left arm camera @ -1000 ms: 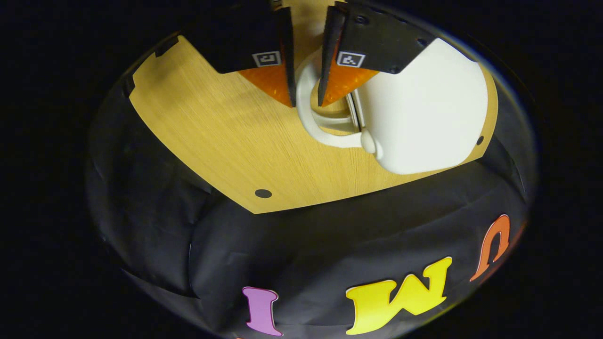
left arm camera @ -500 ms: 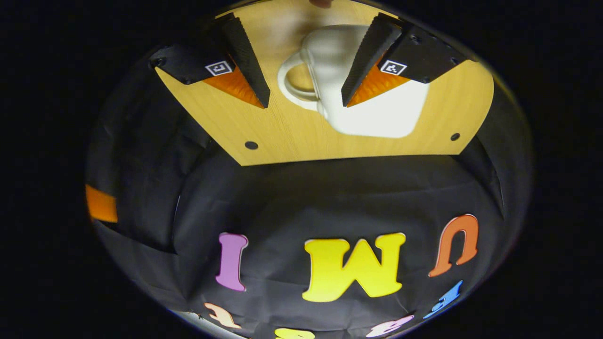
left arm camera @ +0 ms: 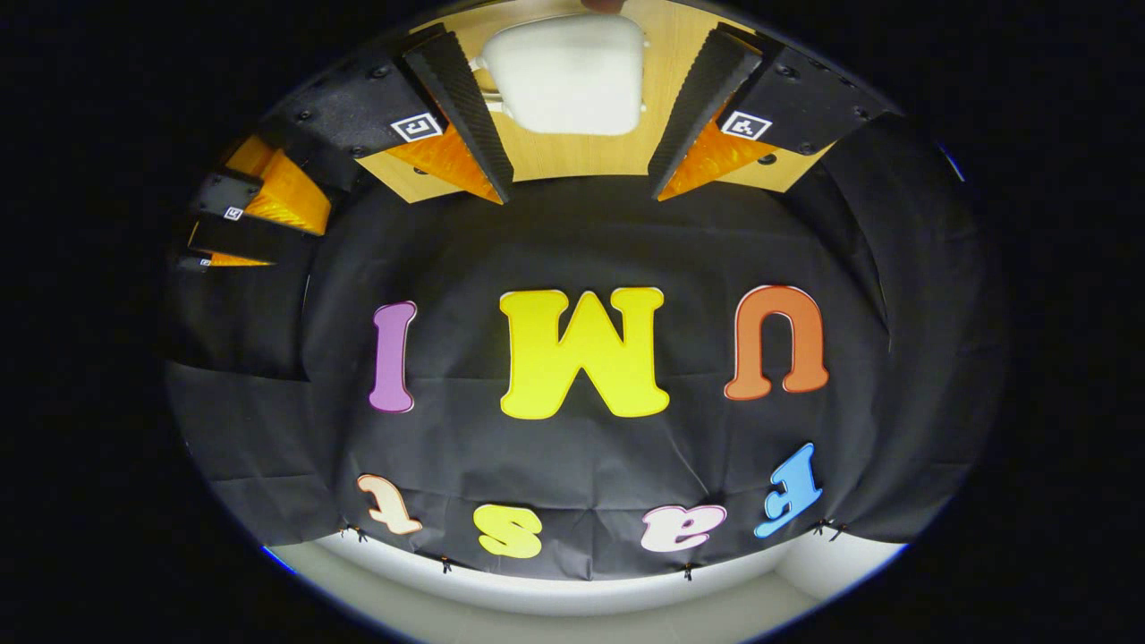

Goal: First open the suitcase, pack the skin care products into it, and then close the suitcase.

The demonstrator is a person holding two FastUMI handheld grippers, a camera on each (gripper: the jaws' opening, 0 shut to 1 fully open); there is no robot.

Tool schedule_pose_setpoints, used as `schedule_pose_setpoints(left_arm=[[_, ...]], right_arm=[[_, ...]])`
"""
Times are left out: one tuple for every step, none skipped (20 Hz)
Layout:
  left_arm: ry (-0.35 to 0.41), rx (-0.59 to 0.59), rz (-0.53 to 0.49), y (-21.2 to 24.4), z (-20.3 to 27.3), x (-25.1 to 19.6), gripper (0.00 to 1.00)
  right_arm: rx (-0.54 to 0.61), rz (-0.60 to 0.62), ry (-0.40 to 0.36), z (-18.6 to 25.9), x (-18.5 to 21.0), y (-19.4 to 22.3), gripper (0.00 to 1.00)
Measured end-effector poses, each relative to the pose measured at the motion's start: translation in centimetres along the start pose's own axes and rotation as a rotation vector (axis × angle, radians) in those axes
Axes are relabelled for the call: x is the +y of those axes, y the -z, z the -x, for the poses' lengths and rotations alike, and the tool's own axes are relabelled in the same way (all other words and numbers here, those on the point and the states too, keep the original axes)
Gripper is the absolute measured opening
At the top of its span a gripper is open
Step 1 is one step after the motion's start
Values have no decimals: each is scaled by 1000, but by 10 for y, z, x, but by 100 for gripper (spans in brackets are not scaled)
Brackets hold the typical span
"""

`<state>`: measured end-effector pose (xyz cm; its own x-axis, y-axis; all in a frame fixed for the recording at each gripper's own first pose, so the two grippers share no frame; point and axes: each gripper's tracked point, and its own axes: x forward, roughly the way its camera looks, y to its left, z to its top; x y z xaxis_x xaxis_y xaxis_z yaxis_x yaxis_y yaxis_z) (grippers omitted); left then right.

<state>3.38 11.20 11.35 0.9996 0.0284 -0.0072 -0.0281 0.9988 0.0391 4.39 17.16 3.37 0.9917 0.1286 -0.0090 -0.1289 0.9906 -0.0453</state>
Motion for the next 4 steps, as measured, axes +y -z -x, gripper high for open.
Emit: schedule_pose_setpoints(left_arm=[[-4, -14, -7, -4, 3, 7, 97], [-11, -22, -12, -10, 8, 10, 97], [-17, -27, -8, -13, 13, 14, 96], [-7, -31, 3, -10, 18, 19, 96]], right_arm=[[-14, 4, -2, 1, 7, -3, 79], [-23, 6, -4, 1, 14, -5, 79], [-26, 7, -6, 2, 20, -4, 79], [-25, 6, -7, 3, 24, -2, 80]])
